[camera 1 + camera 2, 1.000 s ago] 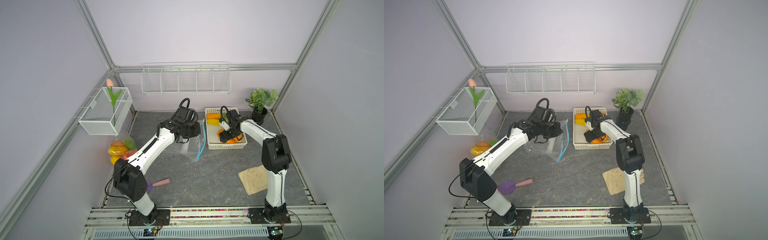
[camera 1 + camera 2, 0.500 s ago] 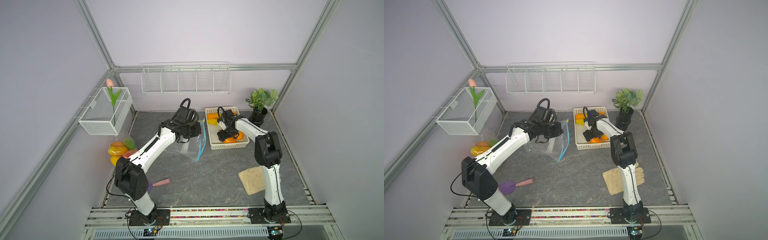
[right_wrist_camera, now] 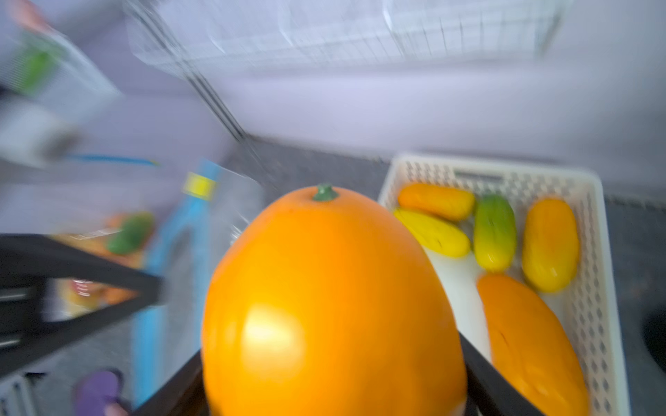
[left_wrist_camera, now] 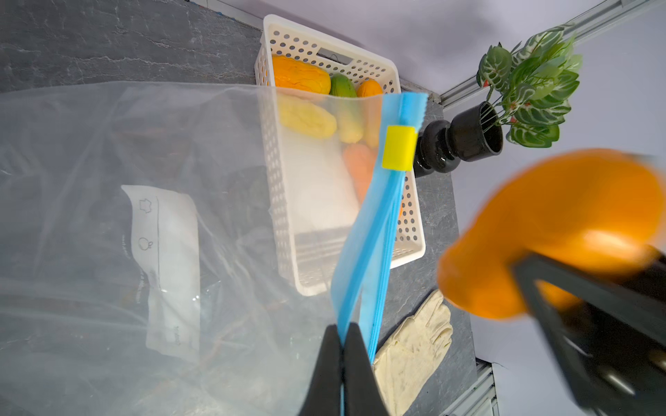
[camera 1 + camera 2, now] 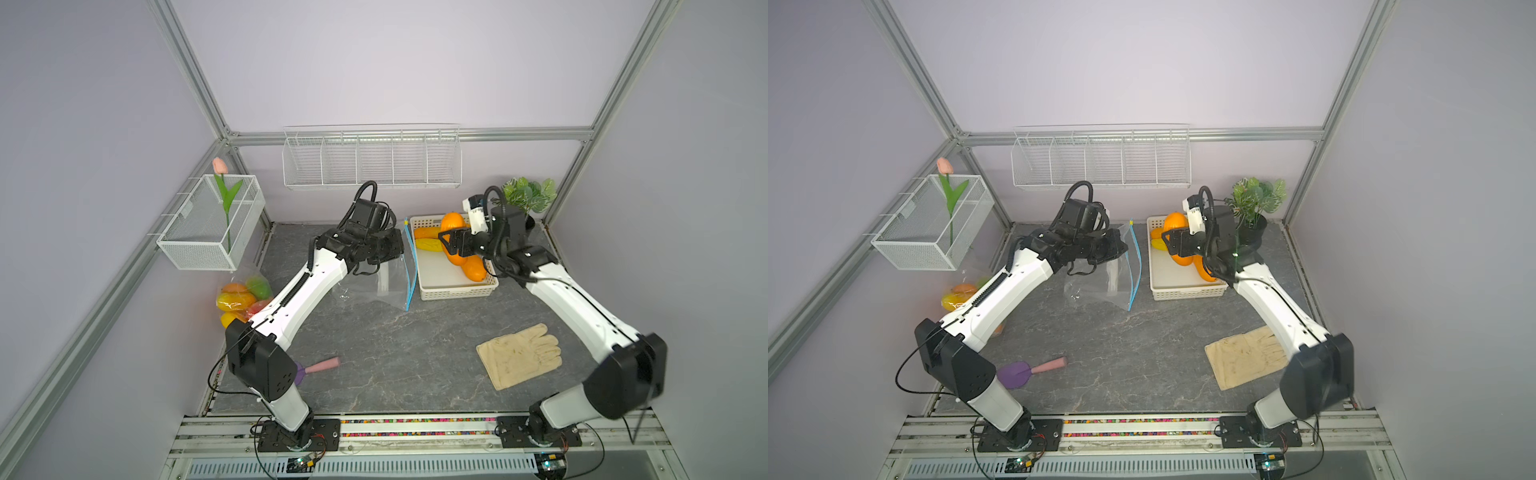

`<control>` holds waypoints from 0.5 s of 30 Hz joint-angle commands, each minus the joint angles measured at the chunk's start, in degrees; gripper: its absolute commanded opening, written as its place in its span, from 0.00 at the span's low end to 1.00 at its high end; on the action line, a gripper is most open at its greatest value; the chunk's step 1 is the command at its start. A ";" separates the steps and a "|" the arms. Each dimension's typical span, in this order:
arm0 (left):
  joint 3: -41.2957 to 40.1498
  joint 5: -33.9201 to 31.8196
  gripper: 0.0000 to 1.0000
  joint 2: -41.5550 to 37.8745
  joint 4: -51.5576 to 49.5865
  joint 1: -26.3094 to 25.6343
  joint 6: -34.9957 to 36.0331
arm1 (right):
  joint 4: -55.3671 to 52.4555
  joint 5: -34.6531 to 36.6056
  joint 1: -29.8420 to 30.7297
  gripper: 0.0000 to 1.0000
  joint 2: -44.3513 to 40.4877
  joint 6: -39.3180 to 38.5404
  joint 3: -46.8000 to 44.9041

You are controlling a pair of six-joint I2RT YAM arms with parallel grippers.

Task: Place the mango in a zip-top bag and seal the zipper
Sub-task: Pick up the mango from the basket, then place the mango in the zipper food storage bag.

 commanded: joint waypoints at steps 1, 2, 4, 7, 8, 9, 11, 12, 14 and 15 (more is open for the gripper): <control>1.71 1.06 0.00 -0.73 -0.20 -0.35 -2.61 | 21.78 -5.01 4.77 0.42 -4.03 8.74 -7.78; 1.93 1.24 0.00 -0.85 -0.07 -0.34 -3.11 | 25.95 -5.28 5.12 0.42 -4.89 11.20 -9.75; 2.18 2.09 0.00 -1.56 0.72 -0.35 -3.88 | 34.72 -6.31 6.22 0.40 -5.43 15.08 -13.01; 1.49 4.52 0.00 -3.15 2.75 -0.36 -5.25 | 40.99 -5.52 8.48 0.38 -4.47 16.09 -14.94; 1.03 5.65 0.00 -3.84 3.58 -0.35 -5.52 | 42.86 -5.26 8.66 0.38 -3.94 16.87 -15.37; 0.55 6.64 0.00 -4.74 4.33 -0.35 -5.80 | 45.26 -5.76 8.66 0.38 -3.25 17.68 -15.77; -0.36 8.14 0.00 -6.28 5.44 -0.34 -6.57 | 47.81 -5.87 8.89 0.38 -2.42 18.39 -16.22; -0.99 8.93 0.00 -7.05 6.34 -0.34 -6.85 | 48.65 -5.98 8.93 0.37 -2.03 18.31 -16.40; -1.32 9.18 0.00 -8.45 6.62 -0.34 -7.09 | 49.26 -5.50 8.95 0.37 -1.74 18.23 -16.91; -1.29 9.27 0.00 -9.05 6.62 -0.34 -7.02 | 49.50 -5.06 8.97 0.37 -1.78 17.75 -17.39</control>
